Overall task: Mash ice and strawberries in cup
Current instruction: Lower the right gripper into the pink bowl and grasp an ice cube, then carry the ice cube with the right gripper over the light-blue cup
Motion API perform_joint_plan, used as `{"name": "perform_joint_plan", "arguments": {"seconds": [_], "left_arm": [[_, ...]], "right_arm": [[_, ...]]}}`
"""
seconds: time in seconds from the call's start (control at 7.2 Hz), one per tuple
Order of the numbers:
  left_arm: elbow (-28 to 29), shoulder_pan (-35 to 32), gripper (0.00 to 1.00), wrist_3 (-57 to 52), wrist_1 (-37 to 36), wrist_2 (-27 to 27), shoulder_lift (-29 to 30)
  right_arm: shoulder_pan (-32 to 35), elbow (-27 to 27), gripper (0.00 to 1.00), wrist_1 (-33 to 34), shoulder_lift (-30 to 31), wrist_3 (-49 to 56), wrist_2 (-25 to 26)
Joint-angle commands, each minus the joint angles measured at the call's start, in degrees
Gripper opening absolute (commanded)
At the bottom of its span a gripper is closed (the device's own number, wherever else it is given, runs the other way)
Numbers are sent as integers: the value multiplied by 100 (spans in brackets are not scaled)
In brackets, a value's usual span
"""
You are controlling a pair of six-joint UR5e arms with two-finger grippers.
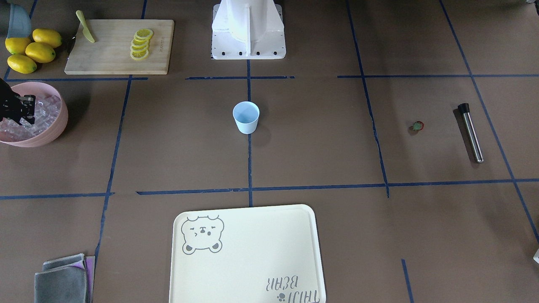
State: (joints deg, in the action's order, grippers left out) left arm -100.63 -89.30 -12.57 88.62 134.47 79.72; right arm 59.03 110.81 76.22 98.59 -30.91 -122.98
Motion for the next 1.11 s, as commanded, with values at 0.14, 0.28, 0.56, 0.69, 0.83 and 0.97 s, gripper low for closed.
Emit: {"name": "perform_joint_plan", "arguments": {"seconds": [0.14,0.28,0.56,0.69,0.83,0.97], "left_arm": [[0,0,100,0,6,9,0],[0,0,100,0,6,9,0],[-18,0,100,0,41,18,0],[-18,0,100,0,42,18,0],[-35,0,100,0,50,18,0],[-44,0,100,0,42,18,0]], "right_arm": [[258,608,5,-37,-714,-142,20],[128,643,5,32,-866,-361,-58],[-328,617,0,59,-1295,-702,-76],[-844,626,0,251,-1733,-1497,19],[-1206,617,1,1019,-2468,-1880,150],[-1740,565,1,2009,-3389,-2240,622]]}}
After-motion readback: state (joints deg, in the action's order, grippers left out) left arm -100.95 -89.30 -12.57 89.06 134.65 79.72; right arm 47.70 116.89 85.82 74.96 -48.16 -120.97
